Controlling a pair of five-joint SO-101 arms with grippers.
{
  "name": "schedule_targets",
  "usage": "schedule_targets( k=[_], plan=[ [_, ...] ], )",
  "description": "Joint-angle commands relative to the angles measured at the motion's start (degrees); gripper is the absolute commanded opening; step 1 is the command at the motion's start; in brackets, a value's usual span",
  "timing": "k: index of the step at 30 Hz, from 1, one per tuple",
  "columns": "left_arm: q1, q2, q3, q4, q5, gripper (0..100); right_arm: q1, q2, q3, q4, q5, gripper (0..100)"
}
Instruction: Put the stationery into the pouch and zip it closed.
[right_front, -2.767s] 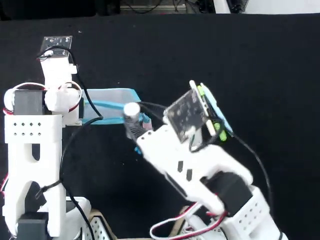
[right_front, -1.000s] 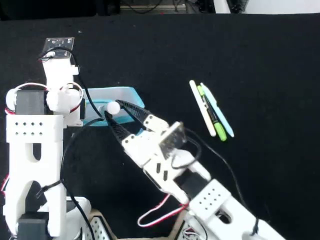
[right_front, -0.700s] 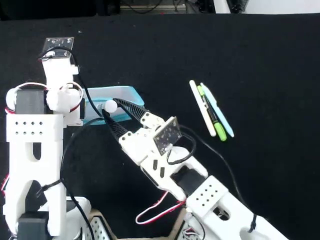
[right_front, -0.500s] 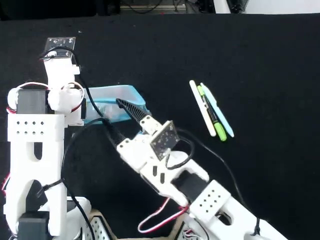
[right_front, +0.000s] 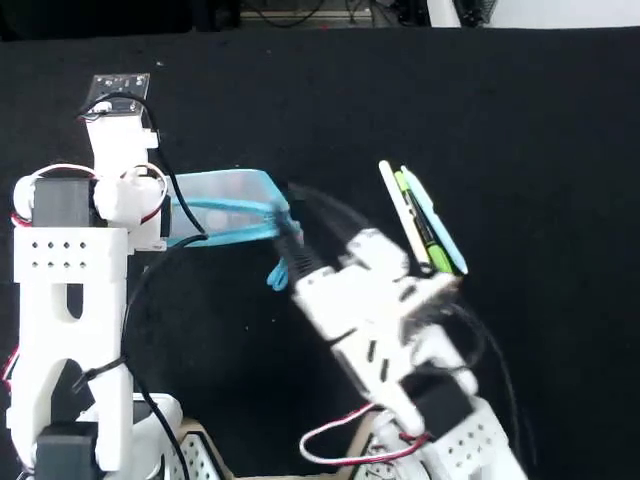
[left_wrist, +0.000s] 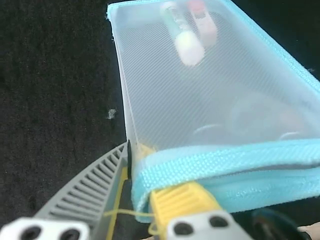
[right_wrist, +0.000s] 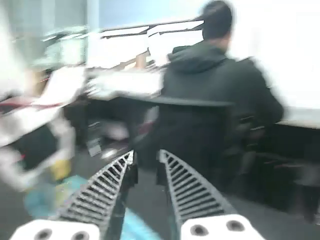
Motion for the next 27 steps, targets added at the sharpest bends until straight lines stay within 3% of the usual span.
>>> schedule_targets(
  k=[1,5,10,27],
  plan=[
    [0.1,0.0,0.2,-0.3,0.8,3,14.2,-8.3,1.5,5.1,0.0,4.7],
    [0.1,0.0,0.2,-0.3,0.8,3,20.4,-10.5,4.0,6.2,0.0,12.3],
    [0.1,0.0,0.2,-0.3,0.8,3,21.7,-3.7,0.7,6.4,0.4,15.8],
    [0.1,-0.1,0.3,-0.3,0.8,3,28.2,58.2,-29.1,6.4,2.0,14.5]
  ],
)
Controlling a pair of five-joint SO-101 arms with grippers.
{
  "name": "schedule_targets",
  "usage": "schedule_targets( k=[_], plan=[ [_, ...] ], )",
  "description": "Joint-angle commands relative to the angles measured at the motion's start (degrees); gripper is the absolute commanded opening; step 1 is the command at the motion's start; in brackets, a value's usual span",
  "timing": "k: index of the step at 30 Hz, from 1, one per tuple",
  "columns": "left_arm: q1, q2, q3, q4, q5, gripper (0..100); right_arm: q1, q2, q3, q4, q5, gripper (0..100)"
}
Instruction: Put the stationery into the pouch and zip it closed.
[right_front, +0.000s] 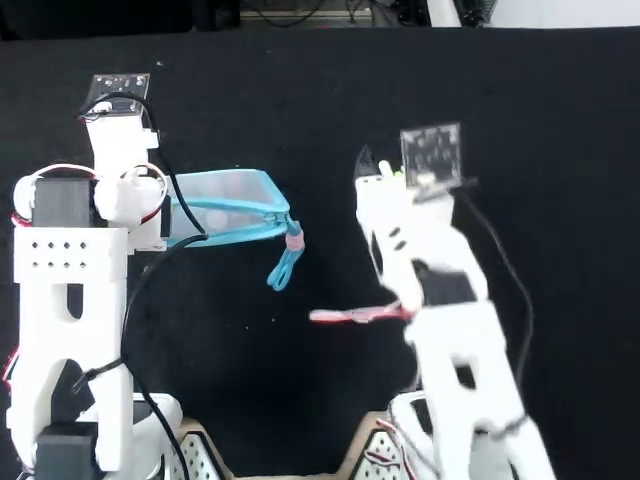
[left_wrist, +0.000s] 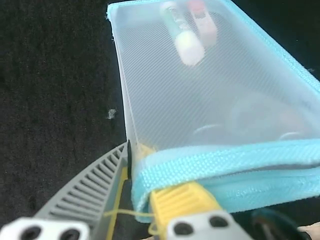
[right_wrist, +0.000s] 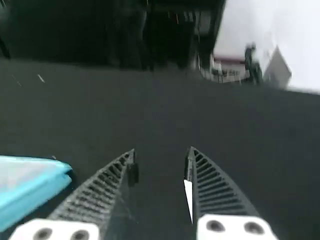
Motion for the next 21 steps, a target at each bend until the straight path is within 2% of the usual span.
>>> schedule_targets(
  k=[1,12,21],
  plan=[
    [0.1,-0.1,0.3,-0.3,0.8,3,3.6,12.4,-9.3,0.1,0.3,14.5],
    [0.1,0.1,0.4,-0.3,0.8,3,3.8,26.7,-18.1,1.1,1.3,14.5],
    [0.1,0.0,0.6,-0.3,0.8,3,4.0,47.4,-40.8,20.0,3.5,14.7]
  ],
)
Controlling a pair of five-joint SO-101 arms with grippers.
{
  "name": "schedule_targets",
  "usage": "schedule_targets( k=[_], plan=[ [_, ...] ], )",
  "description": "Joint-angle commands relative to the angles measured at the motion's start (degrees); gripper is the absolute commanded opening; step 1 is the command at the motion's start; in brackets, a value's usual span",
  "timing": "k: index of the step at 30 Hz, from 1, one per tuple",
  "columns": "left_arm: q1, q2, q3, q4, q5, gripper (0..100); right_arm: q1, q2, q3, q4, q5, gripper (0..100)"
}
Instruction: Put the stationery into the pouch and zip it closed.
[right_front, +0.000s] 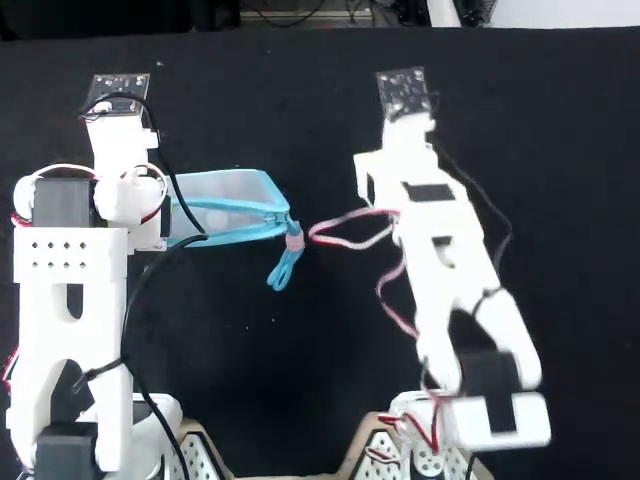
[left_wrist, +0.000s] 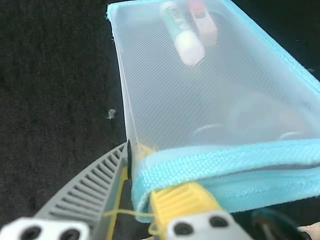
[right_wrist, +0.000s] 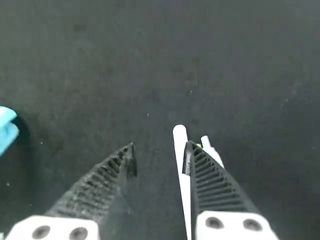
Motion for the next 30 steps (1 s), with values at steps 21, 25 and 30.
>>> schedule_targets(
  k=[21,25,30],
  plan=[
    [0.1,-0.2,0.6,-0.3,0.8,3,4.6,26.3,-29.9,13.2,0.9,14.7],
    [0.1,-0.2,0.7,-0.3,0.8,3,4.5,29.8,-33.0,13.5,0.9,14.5],
    [0.1,-0.2,0.7,-0.3,0.8,3,4.4,32.0,-35.2,13.5,0.9,14.5]
  ],
)
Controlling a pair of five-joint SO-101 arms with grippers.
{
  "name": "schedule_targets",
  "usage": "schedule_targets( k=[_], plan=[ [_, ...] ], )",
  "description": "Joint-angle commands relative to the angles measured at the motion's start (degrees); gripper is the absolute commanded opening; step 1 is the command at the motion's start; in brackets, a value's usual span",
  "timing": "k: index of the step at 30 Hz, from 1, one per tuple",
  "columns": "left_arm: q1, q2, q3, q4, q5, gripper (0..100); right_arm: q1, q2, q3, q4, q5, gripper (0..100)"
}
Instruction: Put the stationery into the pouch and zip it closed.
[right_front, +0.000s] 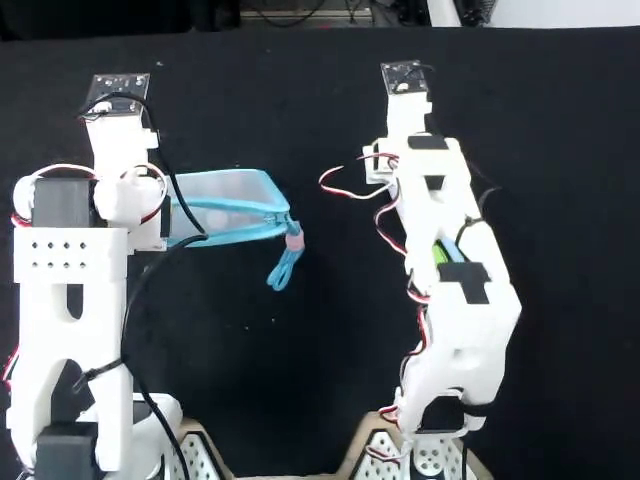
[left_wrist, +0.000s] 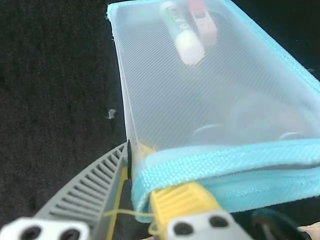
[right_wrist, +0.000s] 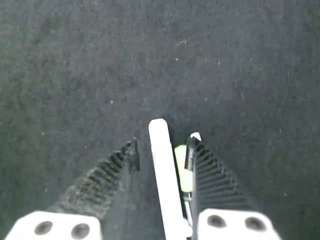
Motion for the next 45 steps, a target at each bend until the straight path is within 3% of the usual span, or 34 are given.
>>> schedule_targets(
  k=[1,9,17,25,29,38,45],
  plan=[
    [0.1,-0.2,0.7,-0.3,0.8,3,0.5,0.0,-4.4,0.2,0.4,14.5],
    [0.1,-0.2,0.7,-0.3,0.8,3,-0.4,0.3,-4.3,0.2,6.9,14.5],
    [0.1,-0.1,0.7,-0.3,0.8,3,-1.3,4.6,-6.4,0.4,7.2,14.5],
    [0.1,0.0,0.7,-0.2,0.8,3,-1.0,9.7,-18.5,14.2,7.2,14.2],
    [0.1,0.0,0.7,-0.2,0.8,3,-1.0,9.9,-20.4,17.1,7.2,0.6],
    [0.1,0.1,0.7,-0.2,0.8,3,-1.0,9.5,-20.5,18.4,6.9,1.0],
    [0.1,0.1,0.7,-0.3,0.8,3,-2.5,4.0,-21.3,28.5,3.7,1.0]
  ],
)
